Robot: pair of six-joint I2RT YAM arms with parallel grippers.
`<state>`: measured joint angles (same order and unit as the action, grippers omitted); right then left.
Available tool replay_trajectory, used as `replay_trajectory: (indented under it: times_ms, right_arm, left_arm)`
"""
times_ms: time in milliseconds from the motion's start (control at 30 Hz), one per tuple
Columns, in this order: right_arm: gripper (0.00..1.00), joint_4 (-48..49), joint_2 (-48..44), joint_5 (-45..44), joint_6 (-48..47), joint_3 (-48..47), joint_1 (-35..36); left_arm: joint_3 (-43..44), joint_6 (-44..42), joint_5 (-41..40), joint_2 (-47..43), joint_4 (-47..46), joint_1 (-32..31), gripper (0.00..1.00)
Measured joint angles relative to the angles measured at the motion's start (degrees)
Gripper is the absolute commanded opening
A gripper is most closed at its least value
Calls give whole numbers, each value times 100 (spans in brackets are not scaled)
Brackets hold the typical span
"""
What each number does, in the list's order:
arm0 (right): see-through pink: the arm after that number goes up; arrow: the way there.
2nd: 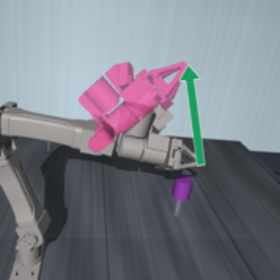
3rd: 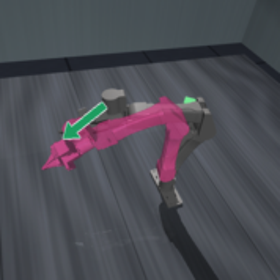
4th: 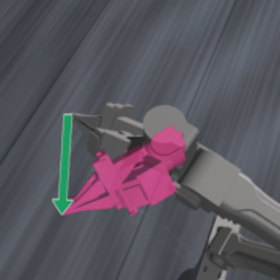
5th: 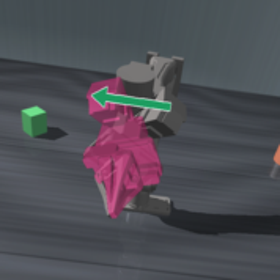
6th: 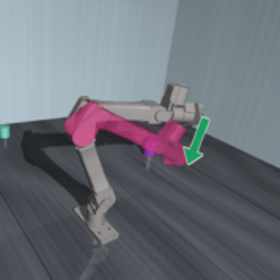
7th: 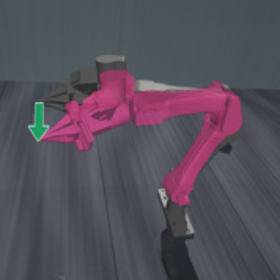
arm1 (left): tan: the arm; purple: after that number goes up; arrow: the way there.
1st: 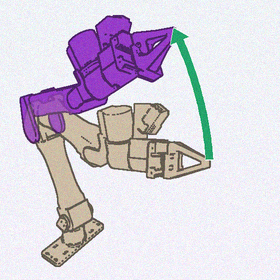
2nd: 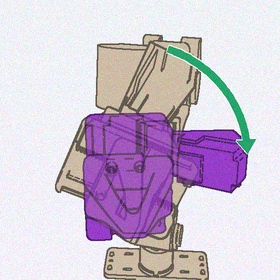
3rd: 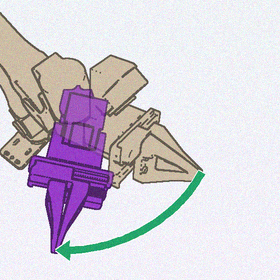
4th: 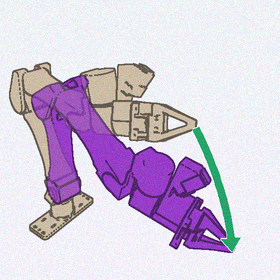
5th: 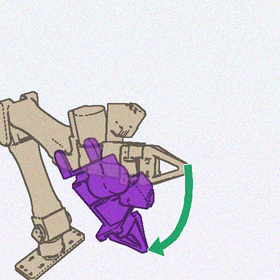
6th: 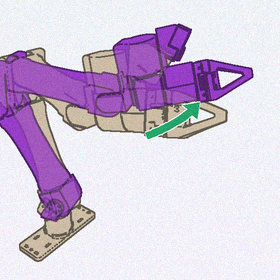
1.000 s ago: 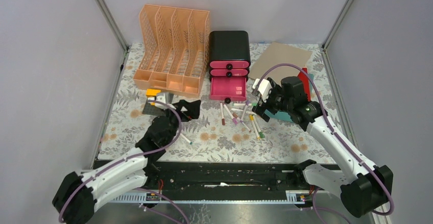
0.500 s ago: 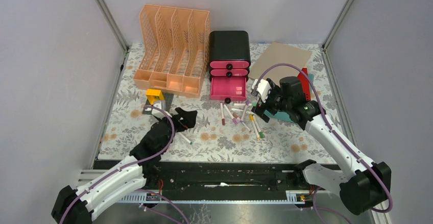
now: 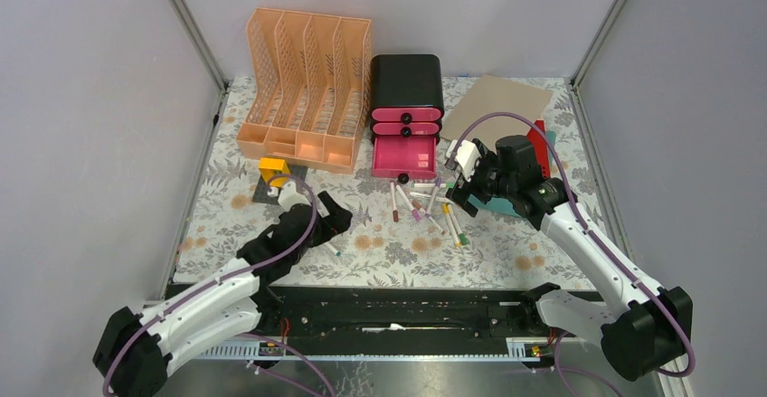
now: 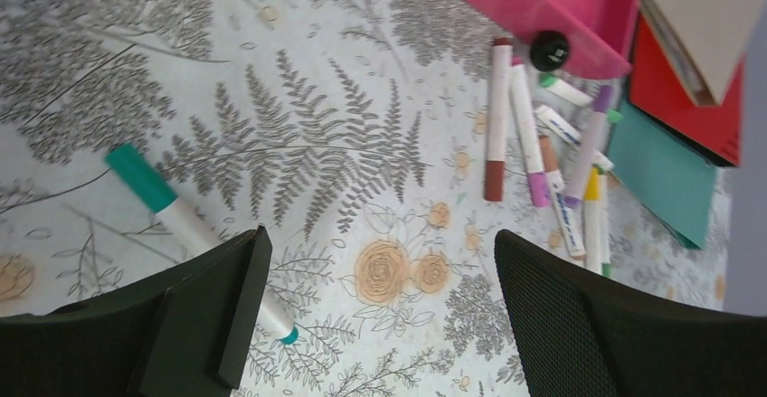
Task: Organize the desk
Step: Pick up the stationery from the center of the board.
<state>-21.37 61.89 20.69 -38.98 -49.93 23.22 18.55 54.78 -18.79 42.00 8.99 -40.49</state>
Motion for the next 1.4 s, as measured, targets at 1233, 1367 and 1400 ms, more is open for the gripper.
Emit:
replay_trajectory:
  times_ms: [1233,1367,1400]
  right_arm:
    - [100,0,-7,9,-20,9,-2]
    - [100,0,-22,31,-20,9,-2]
    - [100,0,-24,42,-20,9,-2]
  left_arm:
    - [1576,1609,-743,3239,2267,26,28]
    - [1827,1504,-739,3560,2391,37,22]
    - [1908,1460,-737,3661,2426,37,19]
